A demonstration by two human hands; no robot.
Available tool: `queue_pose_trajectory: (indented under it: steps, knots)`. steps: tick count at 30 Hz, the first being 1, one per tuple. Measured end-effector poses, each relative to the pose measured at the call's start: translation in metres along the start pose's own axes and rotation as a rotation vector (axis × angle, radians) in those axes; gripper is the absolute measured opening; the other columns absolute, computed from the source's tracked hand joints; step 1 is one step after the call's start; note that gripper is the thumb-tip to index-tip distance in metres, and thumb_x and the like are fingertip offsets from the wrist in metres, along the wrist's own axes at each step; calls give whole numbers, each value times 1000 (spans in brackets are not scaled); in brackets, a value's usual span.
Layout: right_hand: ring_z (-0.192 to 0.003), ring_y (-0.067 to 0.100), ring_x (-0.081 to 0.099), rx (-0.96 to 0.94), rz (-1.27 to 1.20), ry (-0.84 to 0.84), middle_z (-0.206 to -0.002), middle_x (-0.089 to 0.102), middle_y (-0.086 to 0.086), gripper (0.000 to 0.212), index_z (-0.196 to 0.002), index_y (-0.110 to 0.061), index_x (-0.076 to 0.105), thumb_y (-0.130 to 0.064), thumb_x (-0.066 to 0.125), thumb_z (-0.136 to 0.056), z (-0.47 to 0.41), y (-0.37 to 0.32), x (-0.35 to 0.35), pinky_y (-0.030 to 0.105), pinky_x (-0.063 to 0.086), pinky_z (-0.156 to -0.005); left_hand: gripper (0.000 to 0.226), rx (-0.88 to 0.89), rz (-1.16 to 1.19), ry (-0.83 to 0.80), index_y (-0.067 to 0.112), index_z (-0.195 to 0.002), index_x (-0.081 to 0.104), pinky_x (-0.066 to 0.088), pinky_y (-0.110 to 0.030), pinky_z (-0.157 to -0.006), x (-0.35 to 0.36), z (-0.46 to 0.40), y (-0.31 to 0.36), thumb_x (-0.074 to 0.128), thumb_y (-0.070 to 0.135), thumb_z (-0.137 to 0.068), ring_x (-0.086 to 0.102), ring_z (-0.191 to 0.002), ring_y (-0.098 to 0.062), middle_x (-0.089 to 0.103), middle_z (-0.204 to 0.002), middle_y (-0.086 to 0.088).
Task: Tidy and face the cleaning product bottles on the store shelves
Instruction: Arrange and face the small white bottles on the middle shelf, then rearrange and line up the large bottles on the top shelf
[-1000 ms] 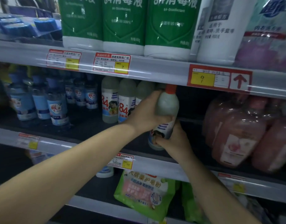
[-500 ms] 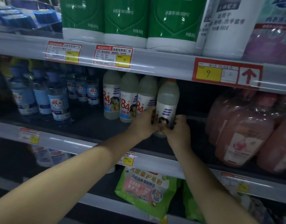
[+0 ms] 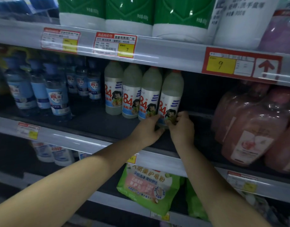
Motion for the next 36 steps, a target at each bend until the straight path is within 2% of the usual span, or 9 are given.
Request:
queue_pose_trajectory:
  steps: [7, 14, 18, 22, 25, 27, 31, 34, 36]
  knots:
    - [-101, 29, 63, -19, 33, -66, -113, 64, 15, 34, -114, -4, 51, -19, 63, -86, -1, -2, 8, 40, 54, -81, 41, 21, -29, -18, 14, -128, 45, 36, -12, -83, 2, -1, 1, 57, 15, -89, 51, -109, -12, 56, -125, -6]
    - [-100, 29, 63, -114, 127, -97, -111, 66, 16, 33, -119, -6, 55, -21, 56, -90, 0, -8, 9, 38, 53, -81, 58, 11, -50, -73, 11, -144, 22, 18, 0, -86, 6, 0, 4, 50, 12, -93, 33, -133, -17, 35, -147, -9]
    - [-101, 31, 63, -93, 170, -136, -113, 64, 17, 35, -121, -7, 51, -22, 55, -91, 2, -8, 10, 38, 53, -80, 54, 4, -67, -70, 9, -144, 24, 18, -1, -85, 4, 2, 7, 47, 12, -95, 34, -133, -20, 36, -146, -10]
    - [-105, 30, 60, -80, 182, -190, -119, 61, 15, 44, -129, -12, 46, -25, 58, -88, 6, -11, 6, 39, 52, -84, 43, 33, -107, 16, 9, -137, 35, 40, -19, -91, -7, 6, 8, 42, 7, -95, 54, -114, -25, 56, -125, -13]
    - [-106, 27, 60, -170, 152, -169, -123, 60, 12, 58, -138, -18, 38, -26, 61, -85, 15, -30, -7, 41, 52, -87, 57, 111, -177, 29, 9, -146, 21, 41, -32, -102, -20, 10, 19, 45, 9, -93, 51, -121, -25, 50, -134, -14]
    - [-106, 27, 60, -269, 163, -150, -123, 60, 13, 58, -138, -15, 40, -23, 61, -85, 26, -53, -21, 37, 52, -87, 64, 196, -237, 34, 13, -149, 14, 39, -36, -105, -33, 15, 40, 46, 14, -94, 46, -126, -24, 44, -142, -13]
    - [-95, 24, 60, -467, 179, -149, -104, 61, 7, 32, -118, -10, 55, -9, 56, -86, 56, -102, -51, 29, 47, -73, 56, 261, -387, 26, 24, -148, 13, 43, -27, -87, -67, 33, 89, 38, 21, -98, 51, -115, -24, 47, -138, -11]
    - [-81, 19, 63, -630, 192, -91, -93, 66, 4, 32, -115, -11, 59, -9, 61, -83, 81, -134, -80, 27, 50, -68, 58, 332, -485, 83, 26, -148, 10, 46, -30, -75, -90, 54, 120, 37, 23, -97, 55, -91, -19, 57, -123, -9]
    - [-79, 19, 65, -688, 169, -58, -90, 69, 5, 36, -116, -13, 60, -9, 63, -81, 94, -149, -100, 28, 52, -69, 59, 422, -520, 131, 23, -148, 10, 46, -30, -71, -104, 69, 141, 37, 24, -96, 54, -86, -16, 60, -115, -5]
Point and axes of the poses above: each hand's wrist, its own z-axis away from the middle knuckle, its own x-axis out of the palm, y = z × x, the point moved 7 cm from there along -z, towards the middle knuckle
